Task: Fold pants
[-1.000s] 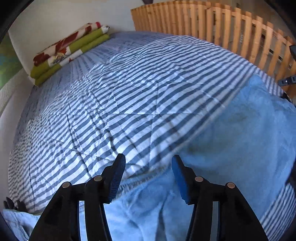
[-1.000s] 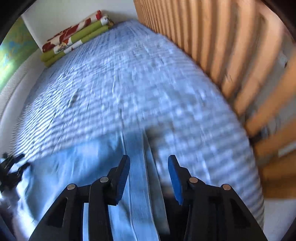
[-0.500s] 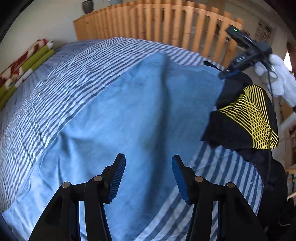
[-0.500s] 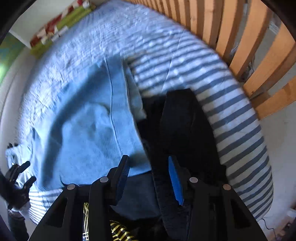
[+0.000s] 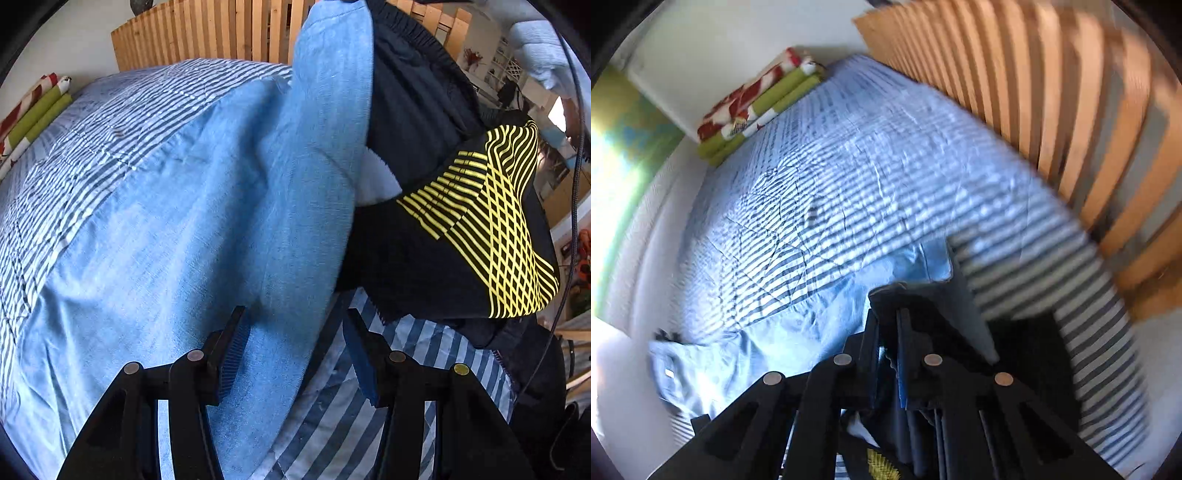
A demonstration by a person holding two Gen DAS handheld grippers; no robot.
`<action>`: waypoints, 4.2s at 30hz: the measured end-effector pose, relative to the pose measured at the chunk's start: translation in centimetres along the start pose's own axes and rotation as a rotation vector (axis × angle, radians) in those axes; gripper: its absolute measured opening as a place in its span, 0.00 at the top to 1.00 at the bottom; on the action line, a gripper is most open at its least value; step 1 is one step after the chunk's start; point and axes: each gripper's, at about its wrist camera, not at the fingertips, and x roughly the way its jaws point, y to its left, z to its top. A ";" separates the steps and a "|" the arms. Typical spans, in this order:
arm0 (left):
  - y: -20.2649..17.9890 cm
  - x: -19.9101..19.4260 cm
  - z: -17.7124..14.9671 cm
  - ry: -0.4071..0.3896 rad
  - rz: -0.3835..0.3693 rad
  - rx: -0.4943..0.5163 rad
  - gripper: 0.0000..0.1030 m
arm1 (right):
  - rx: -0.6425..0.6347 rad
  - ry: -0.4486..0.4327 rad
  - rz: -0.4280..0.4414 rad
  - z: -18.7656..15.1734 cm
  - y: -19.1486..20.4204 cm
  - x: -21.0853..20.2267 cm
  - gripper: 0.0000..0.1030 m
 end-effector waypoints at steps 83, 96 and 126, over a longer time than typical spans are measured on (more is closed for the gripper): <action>18.4 -4.1 3.8 -0.074 0.470 -0.044 0.89 | -0.206 -0.205 -0.171 7.1 1.5 9.4 0.91; 17.6 -3.7 2.2 -0.049 0.424 -0.048 0.53 | 0.137 0.100 -0.093 2.0 -9.4 12.6 0.53; 6.7 1.5 6.3 -0.049 0.007 -0.054 0.96 | 0.180 0.173 -0.111 -0.7 -4.9 11.9 0.98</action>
